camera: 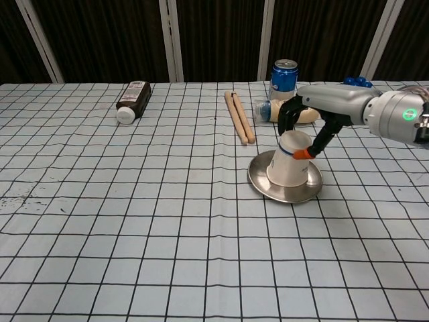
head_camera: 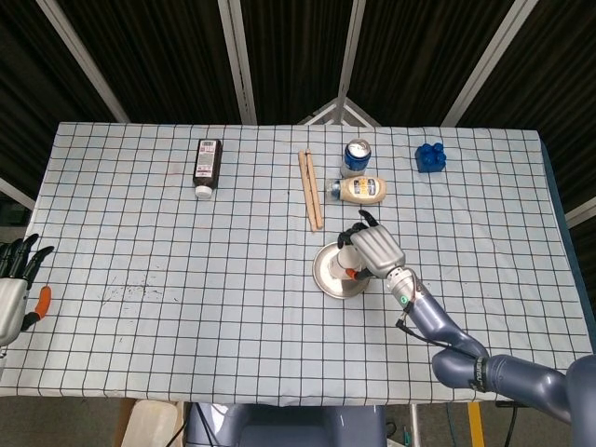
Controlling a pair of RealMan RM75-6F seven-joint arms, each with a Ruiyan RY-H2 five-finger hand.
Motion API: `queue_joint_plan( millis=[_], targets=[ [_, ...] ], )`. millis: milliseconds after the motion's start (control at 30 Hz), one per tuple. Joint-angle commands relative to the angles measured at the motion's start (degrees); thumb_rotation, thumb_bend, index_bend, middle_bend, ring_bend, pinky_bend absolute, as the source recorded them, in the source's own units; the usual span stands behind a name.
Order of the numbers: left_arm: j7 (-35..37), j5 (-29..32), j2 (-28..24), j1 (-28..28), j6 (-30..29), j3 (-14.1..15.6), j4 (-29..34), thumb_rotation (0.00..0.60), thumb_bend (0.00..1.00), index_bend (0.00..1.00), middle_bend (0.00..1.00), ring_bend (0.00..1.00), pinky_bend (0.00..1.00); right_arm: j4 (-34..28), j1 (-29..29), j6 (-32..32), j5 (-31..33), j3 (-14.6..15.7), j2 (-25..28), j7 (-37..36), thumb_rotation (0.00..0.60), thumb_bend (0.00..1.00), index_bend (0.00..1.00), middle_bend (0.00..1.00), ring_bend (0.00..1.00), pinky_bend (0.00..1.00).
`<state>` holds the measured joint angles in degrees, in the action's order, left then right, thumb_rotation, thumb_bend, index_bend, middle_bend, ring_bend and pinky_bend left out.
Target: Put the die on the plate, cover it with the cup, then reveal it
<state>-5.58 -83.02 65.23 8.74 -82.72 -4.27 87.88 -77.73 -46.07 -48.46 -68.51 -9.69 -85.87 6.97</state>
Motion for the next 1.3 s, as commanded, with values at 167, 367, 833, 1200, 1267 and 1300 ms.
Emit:
queue_joint_plan(
  millis=[167, 367, 833, 1200, 1267, 1300],
  targets=[
    [-0.2, -0.27, 0.02, -0.11, -0.31, 0.11, 0.27, 0.6, 0.71, 0.14, 0.0, 0.0, 0.0, -5.35, 2.33, -1.46, -1.8, 2.69, 2.68, 1.33, 0.6, 0.36, 0.48, 0.48, 0.27, 0.0],
    [-0.18, -0.3, -0.01, -0.19, -0.47, 0.1, 0.29, 0.6, 0.71, 0.14, 0.0, 0.0, 0.0, -9.31, 2.51, -0.97, -3.54, 3.64, 2.7, 0.47, 0.6, 0.36, 0.48, 0.48, 0.27, 0.0],
    [-0.03, 0.1, 0.02, -0.07, -0.17, -0.08, 0.03, 0.6, 0.71, 0.14, 0.0, 0.0, 0.0, -3.24, -0.12, -1.1, -1.48, -0.57, -0.82, 2.08, 0.6, 0.36, 0.48, 0.48, 0.27, 0.0],
    [-0.41, 0.1, 0.17, 0.07, 0.06, -0.02, 0.11, 0.6, 0.71, 0.14, 0.0, 0.0, 0.0, -5.56, 4.43, -3.01, -1.91, 2.88, 4.62, 1.26, 0.6, 0.36, 0.48, 0.48, 0.27, 0.0],
    [-0.54, 0.04, 0.19, 0.05, -0.01, 0.01, 0.2, 0.6, 0.71, 0.14, 0.0, 0.0, 0.0, -7.25, 5.32, -4.11, -3.46, 3.73, 5.51, 0.87, 0.6, 0.36, 0.48, 0.48, 0.27, 0.0],
    [-0.63, 0.02, 0.22, 0.04, -0.05, 0.01, 0.24, 0.6, 0.71, 0.14, 0.0, 0.0, 0.0, -7.98, 5.6, -4.47, -4.1, 3.98, 5.79, 0.62, 0.6, 0.36, 0.48, 0.48, 0.27, 0.0]
  ],
)
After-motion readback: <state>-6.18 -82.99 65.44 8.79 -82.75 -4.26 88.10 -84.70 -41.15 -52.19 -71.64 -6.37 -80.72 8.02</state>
